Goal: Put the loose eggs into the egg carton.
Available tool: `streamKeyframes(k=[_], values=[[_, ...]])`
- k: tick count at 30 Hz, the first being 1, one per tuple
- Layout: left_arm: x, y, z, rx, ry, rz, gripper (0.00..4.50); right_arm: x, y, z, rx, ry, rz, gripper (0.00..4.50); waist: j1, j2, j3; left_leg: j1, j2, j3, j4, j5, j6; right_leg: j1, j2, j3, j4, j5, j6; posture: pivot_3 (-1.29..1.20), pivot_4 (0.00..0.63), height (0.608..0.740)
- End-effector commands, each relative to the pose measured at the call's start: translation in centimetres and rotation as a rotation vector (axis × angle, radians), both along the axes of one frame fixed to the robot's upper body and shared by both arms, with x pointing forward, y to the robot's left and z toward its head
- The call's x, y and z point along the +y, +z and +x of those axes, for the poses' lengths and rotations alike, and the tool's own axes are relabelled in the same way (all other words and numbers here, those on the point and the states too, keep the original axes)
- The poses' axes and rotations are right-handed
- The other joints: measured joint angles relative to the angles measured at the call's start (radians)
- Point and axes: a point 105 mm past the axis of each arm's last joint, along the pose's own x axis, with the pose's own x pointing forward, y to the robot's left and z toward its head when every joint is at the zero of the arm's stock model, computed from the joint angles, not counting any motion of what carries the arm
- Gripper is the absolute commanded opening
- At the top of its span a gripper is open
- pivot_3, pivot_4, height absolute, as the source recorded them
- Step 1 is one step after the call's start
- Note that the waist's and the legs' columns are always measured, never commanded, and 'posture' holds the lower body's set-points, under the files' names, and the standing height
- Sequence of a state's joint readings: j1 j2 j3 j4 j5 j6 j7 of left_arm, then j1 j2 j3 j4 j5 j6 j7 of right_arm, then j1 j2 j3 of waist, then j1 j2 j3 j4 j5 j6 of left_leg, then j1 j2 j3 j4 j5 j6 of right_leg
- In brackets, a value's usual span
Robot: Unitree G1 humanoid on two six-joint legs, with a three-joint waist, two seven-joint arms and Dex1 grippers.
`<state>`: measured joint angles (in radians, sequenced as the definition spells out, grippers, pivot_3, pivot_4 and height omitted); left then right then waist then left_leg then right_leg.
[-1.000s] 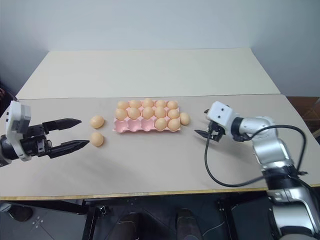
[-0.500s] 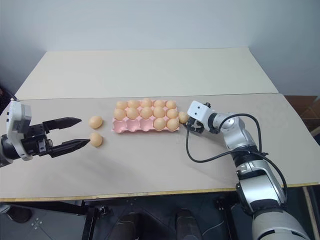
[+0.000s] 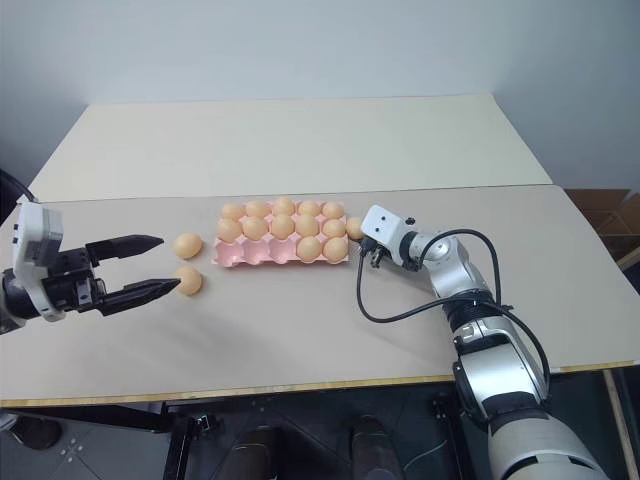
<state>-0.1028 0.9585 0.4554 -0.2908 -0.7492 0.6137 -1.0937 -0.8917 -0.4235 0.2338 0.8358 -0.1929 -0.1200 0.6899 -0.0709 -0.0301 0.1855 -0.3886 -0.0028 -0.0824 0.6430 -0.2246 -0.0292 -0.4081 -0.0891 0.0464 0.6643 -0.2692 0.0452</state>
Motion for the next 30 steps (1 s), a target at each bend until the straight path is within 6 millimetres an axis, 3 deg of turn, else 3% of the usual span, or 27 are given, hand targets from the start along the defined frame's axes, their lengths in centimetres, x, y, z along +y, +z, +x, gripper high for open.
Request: streamKeyframes(k=[1, 10, 15, 21, 30], values=[[0.2, 1.3, -0.2, -0.052, -0.003, 0.022, 4.50, 0.0, 1.5, 0.1, -0.046, 0.013, 0.006, 0.25, 0.000, 0.000, 0.000, 0.000, 0.000, 0.000, 0.000, 0.000, 0.000, 0.000, 0.000, 0.000, 0.000, 0.000, 0.000, 0.00, 0.150, 0.740], [0.1, 1.2, -0.1, -0.050, -0.009, 0.027, 4.50, -1.7, 1.8, -0.7, -0.031, 0.016, -0.030, 0.25, 0.001, 0.000, 0.000, -0.001, 0.000, 0.000, 0.000, 0.000, 0.000, 0.000, 0.000, 0.000, 0.000, 0.000, 0.000, 0.00, 0.150, 0.740], [0.1, 1.3, 0.1, -0.051, -0.012, 0.031, 4.50, -2.4, 2.0, -2.0, 0.016, 0.074, -0.070, 1.42, 0.001, 0.000, 0.000, 0.000, 0.000, 0.000, 0.000, 0.000, 0.000, 0.000, 0.000, 0.000, 0.000, 0.000, 0.000, 0.00, 0.150, 0.740], [0.1, 1.3, 0.2, -0.053, -0.017, 0.030, 4.50, -2.4, 2.6, -3.0, 0.014, 0.147, -0.116, 3.52, 0.001, 0.000, 0.000, 0.000, 0.000, 0.000, 0.000, 0.000, 0.000, 0.000, 0.000, 0.000, 0.000, 0.000, 0.000, 0.00, 0.150, 0.740], [0.0, 1.3, 0.3, -0.058, -0.019, 0.032, 4.50, -0.9, 3.8, -1.4, -0.043, 0.140, -0.084, 3.52, 0.000, 0.000, 0.000, 0.000, 0.000, 0.000, 0.000, 0.000, 0.000, 0.000, 0.000, 0.000, 0.000, 0.000, 0.000, 0.00, 0.150, 0.740]])
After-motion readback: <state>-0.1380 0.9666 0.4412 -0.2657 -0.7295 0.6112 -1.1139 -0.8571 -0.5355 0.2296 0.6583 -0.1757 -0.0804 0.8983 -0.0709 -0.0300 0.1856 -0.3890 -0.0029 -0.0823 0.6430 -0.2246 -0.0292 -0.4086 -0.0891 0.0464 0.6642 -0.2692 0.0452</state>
